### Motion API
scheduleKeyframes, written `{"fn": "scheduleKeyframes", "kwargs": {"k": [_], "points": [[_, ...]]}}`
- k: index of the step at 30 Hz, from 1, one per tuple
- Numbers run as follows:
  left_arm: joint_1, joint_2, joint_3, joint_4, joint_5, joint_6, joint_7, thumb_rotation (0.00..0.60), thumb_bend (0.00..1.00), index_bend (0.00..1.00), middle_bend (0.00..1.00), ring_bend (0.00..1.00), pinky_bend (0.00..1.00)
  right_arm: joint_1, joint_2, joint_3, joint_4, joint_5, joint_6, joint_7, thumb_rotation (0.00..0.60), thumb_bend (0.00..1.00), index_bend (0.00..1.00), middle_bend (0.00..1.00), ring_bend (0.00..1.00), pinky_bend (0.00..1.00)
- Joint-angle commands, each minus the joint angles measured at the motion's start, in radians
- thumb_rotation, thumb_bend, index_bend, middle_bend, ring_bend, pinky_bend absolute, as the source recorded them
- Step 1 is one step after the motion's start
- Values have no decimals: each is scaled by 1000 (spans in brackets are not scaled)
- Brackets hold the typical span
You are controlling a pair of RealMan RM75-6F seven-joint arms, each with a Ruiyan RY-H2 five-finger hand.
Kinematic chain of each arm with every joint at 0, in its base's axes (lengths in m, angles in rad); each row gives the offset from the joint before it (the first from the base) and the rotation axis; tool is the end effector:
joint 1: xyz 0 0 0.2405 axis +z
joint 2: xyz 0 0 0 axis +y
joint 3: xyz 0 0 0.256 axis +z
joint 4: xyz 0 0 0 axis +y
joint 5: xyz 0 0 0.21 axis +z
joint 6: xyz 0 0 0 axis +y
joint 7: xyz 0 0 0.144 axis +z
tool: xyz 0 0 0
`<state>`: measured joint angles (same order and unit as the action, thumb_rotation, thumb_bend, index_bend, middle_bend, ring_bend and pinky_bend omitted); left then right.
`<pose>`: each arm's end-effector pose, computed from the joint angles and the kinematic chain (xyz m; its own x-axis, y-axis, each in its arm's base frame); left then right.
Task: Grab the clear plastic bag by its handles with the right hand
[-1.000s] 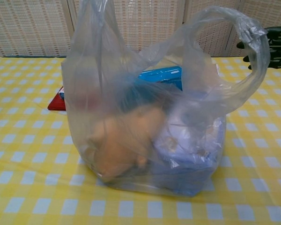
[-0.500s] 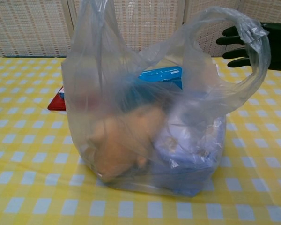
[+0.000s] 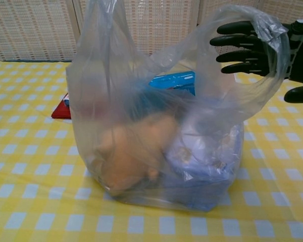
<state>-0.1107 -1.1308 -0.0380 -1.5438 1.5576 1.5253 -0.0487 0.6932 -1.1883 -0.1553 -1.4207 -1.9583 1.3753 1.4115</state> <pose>-0.3096 0.1873 0.1621 0.4039 -0.0380 0.9140 0.9099 -0.0865 -0.4057 -0.1867 -0.2742 0.0879 -0.2740 -0.8015 0.5314 -0.6809 -0.2286 -0.6958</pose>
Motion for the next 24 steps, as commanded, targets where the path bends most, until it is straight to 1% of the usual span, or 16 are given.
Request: {"fn": "scheduleKeyframes", "kwargs": {"k": [1, 3, 6, 9, 14, 19, 24], "points": [[1, 1, 0, 0, 2, 2, -2, 600, 320, 0, 25, 17, 50, 20, -24, -7, 21, -5, 13, 45, 600, 227, 0, 0, 85, 0], [2, 2, 1, 0, 4, 4, -4, 600, 319, 0, 25, 17, 50, 27, -37, -11, 35, -8, 22, 65, 600, 226, 0, 0, 71, 0], [4, 4, 1, 0, 3, 7, -6, 600, 319, 0, 25, 17, 50, 37, -52, -18, 51, -15, 37, 98, 600, 226, 0, 0, 102, 0], [6, 5, 0, -1, 0, 10, -7, 600, 320, 0, 25, 17, 50, 46, -62, -23, 66, -20, 57, 127, 600, 227, 0, 0, 104, 0], [7, 6, 1, -1, -1, 7, -7, 600, 320, 0, 25, 17, 50, 50, -67, -24, 72, -19, 85, 120, 600, 227, 0, 0, 103, 0], [5, 6, 1, -3, 0, 4, -6, 600, 319, 0, 25, 17, 49, 61, -77, -25, 71, -8, 82, 111, 600, 226, 0, 0, 94, 0], [5, 8, 0, -4, 0, 5, -11, 600, 319, 0, 25, 17, 49, 76, -108, -21, 90, 8, 81, 151, 600, 227, 0, 0, 98, 0]]}}
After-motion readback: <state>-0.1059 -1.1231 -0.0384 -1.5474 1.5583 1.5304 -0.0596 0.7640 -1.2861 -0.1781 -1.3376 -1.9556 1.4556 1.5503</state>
